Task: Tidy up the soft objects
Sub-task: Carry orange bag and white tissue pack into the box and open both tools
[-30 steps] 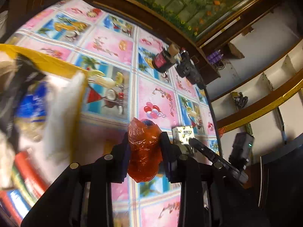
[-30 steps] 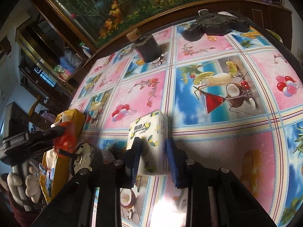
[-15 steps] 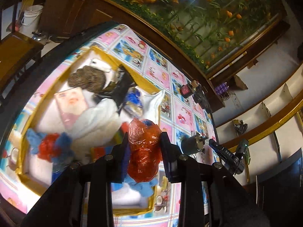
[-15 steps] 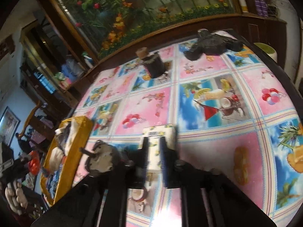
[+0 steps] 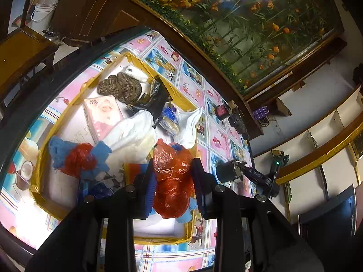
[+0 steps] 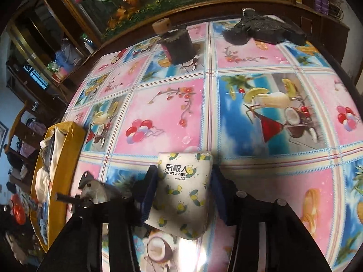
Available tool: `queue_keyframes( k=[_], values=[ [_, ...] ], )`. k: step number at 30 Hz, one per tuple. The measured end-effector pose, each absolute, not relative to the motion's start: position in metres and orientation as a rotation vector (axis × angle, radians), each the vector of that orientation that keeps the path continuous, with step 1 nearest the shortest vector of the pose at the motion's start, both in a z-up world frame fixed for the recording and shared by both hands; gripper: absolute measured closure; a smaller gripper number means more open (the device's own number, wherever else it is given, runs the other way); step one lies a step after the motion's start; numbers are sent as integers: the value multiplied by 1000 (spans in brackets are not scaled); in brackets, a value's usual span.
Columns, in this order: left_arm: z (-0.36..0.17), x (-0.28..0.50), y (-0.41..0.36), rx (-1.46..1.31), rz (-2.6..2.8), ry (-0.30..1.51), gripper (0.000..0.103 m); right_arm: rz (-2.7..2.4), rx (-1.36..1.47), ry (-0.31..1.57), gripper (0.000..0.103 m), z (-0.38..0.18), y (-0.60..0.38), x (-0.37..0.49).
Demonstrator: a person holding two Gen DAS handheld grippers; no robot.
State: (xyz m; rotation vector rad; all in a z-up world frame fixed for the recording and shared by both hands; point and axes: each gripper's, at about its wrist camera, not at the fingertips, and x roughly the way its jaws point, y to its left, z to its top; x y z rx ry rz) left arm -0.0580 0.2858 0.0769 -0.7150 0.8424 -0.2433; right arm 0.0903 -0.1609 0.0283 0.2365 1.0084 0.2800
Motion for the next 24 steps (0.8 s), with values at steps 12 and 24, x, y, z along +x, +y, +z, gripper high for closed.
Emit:
queue_keyframes(
  k=[12, 24],
  values=[
    [68, -10, 311, -718, -130, 821, 76, 350, 285, 801, 59, 128, -173, 2],
    [73, -32, 326, -700, -105, 814, 37, 707, 130, 943, 58, 111, 7, -1]
  ],
)
